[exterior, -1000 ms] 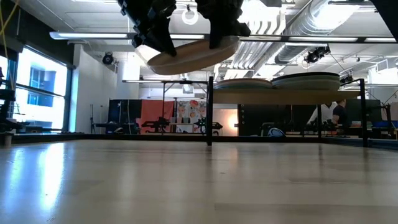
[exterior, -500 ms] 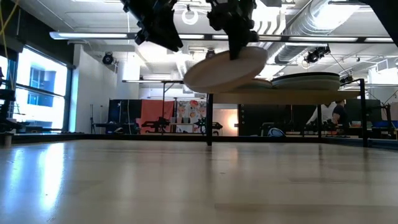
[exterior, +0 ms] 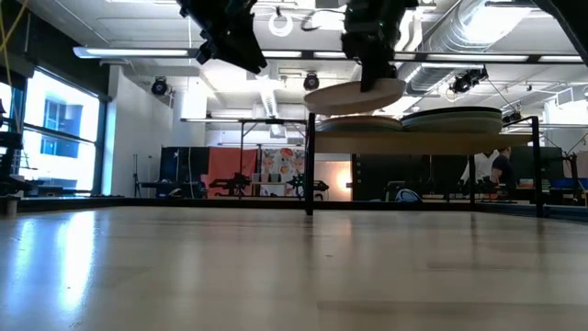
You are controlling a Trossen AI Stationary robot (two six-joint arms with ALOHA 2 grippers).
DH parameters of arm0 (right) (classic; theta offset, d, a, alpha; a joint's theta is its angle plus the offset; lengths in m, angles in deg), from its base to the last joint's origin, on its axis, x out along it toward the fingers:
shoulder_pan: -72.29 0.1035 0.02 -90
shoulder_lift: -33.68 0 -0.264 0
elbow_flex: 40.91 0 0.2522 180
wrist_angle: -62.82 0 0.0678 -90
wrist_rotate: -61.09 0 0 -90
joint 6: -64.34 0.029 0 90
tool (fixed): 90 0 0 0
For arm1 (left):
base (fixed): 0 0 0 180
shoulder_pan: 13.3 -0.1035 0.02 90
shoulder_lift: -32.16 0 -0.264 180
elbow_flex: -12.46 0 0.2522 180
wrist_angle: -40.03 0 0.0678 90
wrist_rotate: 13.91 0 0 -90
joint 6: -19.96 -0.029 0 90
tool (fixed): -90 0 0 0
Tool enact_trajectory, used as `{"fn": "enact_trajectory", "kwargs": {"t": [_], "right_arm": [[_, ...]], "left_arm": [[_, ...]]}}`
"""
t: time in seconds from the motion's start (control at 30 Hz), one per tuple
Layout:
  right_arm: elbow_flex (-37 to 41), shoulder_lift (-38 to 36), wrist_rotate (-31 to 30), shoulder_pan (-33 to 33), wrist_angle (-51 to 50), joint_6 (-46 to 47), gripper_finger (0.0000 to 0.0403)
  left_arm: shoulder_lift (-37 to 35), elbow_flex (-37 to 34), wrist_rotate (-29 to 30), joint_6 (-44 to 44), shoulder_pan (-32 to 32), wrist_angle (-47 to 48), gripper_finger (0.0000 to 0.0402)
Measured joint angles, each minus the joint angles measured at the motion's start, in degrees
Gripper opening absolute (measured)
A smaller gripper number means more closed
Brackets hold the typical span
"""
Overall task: Place and stack plates onto a shelf
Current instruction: Stack the gray plate on top of the brown plate on the shelf
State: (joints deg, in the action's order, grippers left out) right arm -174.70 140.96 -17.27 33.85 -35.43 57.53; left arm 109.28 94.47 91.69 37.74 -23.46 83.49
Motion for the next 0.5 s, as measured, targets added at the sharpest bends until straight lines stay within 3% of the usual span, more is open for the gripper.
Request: {"fn": "enact_trajectory", "kwargs": {"t": [0.23, 0.5], "right_arm": [[0.00, -0.02, 10.79, -13.71, 4.85, -1.77, 0.0000], [0.00, 0.76, 11.52, -21.07, 6.34, 1.85, 0.0000]], "left_arm": [[0.00, 0.00, 0.02, 0.02, -1.22, 0.00, 0.0092], [0.00, 0.00, 0.04, 0.02, -2.70, 0.00, 0.0092]]}}
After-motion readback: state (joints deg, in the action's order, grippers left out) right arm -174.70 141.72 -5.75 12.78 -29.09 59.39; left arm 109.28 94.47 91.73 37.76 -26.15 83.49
